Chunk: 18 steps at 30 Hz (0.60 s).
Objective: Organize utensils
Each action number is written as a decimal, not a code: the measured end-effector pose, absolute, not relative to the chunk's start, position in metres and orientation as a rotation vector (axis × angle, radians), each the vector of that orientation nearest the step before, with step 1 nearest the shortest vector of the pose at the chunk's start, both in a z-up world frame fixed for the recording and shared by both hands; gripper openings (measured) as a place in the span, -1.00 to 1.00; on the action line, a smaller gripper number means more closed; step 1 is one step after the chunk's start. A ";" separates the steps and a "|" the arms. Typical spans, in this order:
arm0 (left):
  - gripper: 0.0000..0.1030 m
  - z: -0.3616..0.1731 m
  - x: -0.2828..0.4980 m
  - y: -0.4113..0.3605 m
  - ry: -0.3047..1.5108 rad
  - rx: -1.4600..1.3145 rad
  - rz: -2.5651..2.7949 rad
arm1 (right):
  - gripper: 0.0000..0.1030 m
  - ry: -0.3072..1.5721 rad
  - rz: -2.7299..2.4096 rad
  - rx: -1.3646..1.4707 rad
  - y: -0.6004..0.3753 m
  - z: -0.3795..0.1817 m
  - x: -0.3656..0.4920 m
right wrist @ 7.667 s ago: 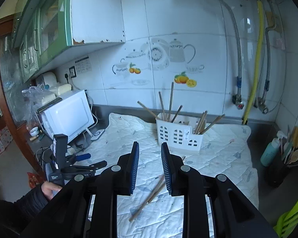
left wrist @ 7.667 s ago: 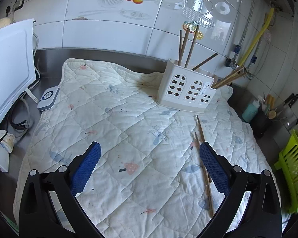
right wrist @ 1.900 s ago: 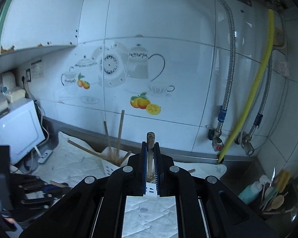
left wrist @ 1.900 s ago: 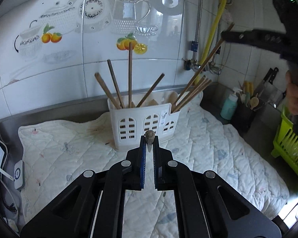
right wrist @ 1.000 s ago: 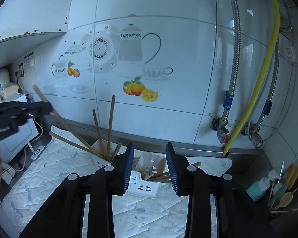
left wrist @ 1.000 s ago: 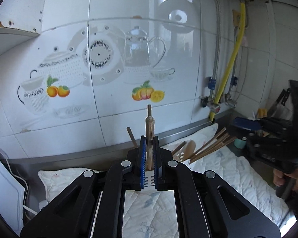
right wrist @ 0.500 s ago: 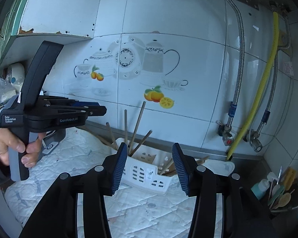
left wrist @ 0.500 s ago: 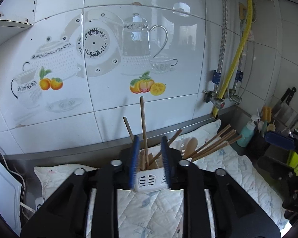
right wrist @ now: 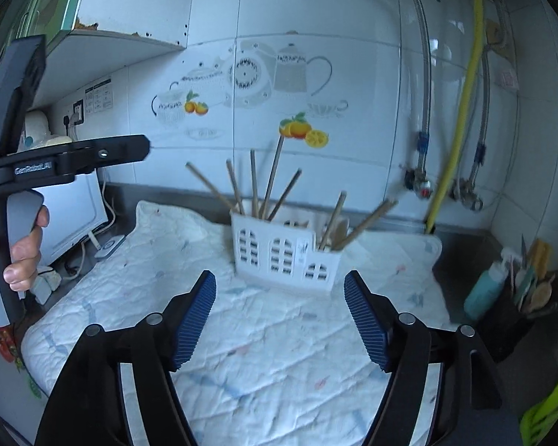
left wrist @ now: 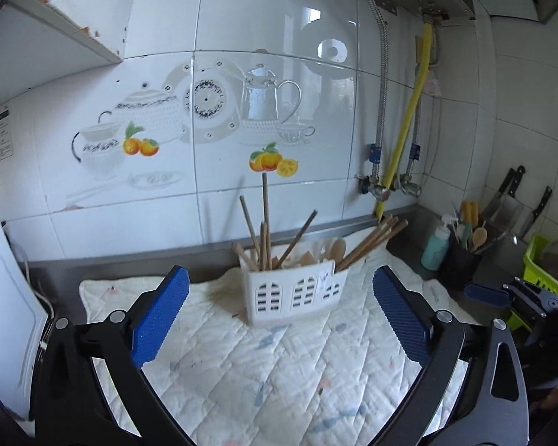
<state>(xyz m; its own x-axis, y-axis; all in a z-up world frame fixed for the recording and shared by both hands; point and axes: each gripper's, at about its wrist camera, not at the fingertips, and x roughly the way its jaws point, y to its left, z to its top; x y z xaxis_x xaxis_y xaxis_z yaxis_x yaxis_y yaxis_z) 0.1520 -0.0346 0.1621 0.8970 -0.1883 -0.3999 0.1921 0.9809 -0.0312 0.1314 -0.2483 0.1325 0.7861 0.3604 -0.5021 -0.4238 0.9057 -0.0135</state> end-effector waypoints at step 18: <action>0.91 0.070 0.062 -0.016 0.462 0.018 -0.078 | 0.64 0.599 0.352 -0.036 -0.268 0.076 0.068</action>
<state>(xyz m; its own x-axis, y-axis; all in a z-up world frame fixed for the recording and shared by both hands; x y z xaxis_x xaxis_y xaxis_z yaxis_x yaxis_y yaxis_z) 0.0625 -0.0157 0.0697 0.8921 -0.0706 -0.4462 0.0788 0.9969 0.0000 0.0681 -0.2676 0.0756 0.7681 0.3138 -0.5582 -0.3346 0.9399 0.0679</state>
